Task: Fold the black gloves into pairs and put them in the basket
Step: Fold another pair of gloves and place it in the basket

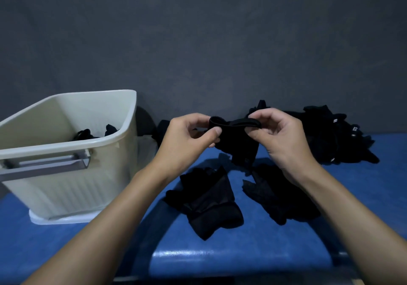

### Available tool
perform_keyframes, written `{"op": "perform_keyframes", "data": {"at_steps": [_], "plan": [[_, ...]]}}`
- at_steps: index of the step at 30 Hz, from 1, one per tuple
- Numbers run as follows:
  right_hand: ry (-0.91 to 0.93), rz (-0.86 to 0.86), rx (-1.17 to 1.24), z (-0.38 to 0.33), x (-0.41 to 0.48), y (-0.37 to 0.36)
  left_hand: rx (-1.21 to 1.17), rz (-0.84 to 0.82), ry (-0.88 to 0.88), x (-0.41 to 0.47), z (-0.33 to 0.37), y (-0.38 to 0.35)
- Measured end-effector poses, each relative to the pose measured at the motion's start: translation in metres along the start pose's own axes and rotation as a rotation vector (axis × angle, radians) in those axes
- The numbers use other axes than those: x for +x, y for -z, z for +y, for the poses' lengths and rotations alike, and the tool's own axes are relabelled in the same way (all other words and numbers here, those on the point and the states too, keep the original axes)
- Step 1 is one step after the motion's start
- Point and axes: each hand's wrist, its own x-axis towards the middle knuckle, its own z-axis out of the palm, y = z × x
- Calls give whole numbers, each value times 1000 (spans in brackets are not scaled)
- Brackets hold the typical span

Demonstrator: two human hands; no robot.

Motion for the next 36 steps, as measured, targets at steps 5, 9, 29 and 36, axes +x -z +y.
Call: {"op": "perform_keyframes", "data": {"at_steps": [5,9,29,36], "plan": [[-36,-10,13,-1,-4,-4,14,-8,-48,-6,1,8],[-58,-94,9,1,-10,-5,43,-19,-63,-16,6,14],[18,-563,-425,11,-77,-12,399,-316,-55,-99,-5,55],[39,-490,-423,8,-81,-15,404,-261,-36,-99,-9,53]]}}
